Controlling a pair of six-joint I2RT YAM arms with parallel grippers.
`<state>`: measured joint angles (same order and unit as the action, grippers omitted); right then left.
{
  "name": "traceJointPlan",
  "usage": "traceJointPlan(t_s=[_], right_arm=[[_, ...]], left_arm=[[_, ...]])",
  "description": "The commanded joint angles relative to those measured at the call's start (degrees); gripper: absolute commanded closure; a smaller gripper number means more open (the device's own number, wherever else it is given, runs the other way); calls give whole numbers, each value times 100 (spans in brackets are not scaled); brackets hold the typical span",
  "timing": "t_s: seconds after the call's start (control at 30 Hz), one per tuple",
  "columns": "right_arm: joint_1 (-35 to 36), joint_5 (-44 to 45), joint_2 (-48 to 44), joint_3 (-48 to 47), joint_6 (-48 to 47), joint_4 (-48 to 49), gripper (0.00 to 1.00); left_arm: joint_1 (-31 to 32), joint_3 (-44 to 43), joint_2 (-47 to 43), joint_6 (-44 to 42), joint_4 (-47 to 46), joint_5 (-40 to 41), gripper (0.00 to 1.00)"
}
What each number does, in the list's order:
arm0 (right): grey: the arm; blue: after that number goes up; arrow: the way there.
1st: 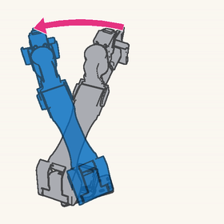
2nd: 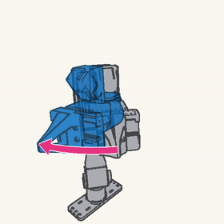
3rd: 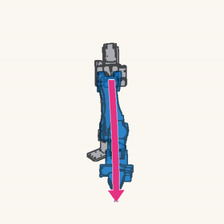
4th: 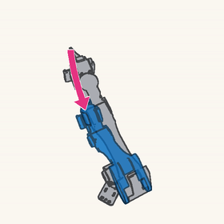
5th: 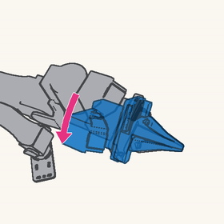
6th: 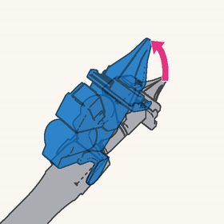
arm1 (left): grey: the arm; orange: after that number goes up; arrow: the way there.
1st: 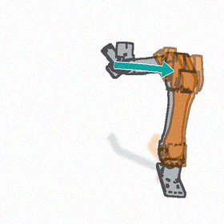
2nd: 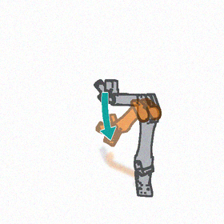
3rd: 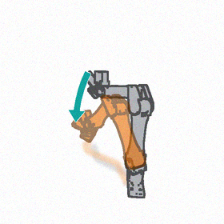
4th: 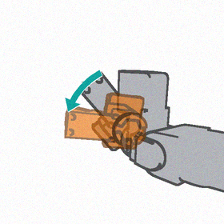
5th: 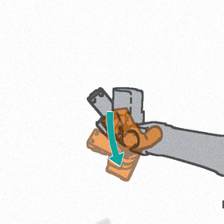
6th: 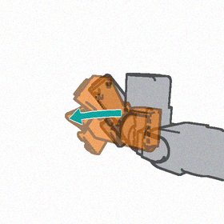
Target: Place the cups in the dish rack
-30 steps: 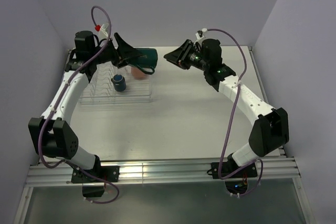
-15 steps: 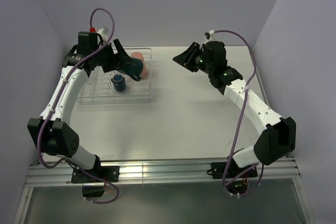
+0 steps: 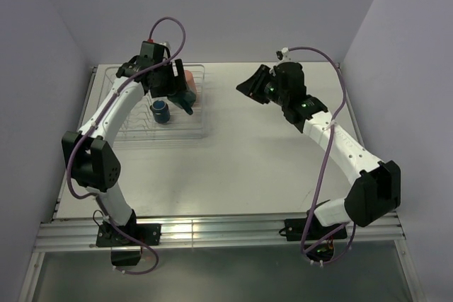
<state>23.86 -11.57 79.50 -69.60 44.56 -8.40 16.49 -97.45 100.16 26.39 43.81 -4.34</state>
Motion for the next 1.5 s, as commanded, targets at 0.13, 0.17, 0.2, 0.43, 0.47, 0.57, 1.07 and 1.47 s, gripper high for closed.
traceJointPlan(t_s=[0.13,0.17,0.2,0.43,0.47,0.57,1.07,1.47], right_arm=[[-4,50,-436,175,-272,172,61],[-4,33,-436,193,-289,181,61],[-4,24,-445,210,-290,190,61],[-4,-82,-480,333,-325,295,61],[-4,-91,-480,351,-325,322,61],[-4,-205,-480,412,-316,401,61],[-4,-293,-436,562,-386,506,61],[-4,-293,-436,623,-369,542,62]], left_arm=[[152,-600,214,-90,-233,574,100],[161,-609,258,-82,-224,574,100],[170,-609,319,-73,-224,618,100],[258,-460,496,-20,-364,750,100],[267,-442,522,-3,-391,759,100],[293,-407,583,24,-435,855,100],[495,-336,1058,59,-435,1409,100],[618,-266,1251,59,-426,1655,100]])
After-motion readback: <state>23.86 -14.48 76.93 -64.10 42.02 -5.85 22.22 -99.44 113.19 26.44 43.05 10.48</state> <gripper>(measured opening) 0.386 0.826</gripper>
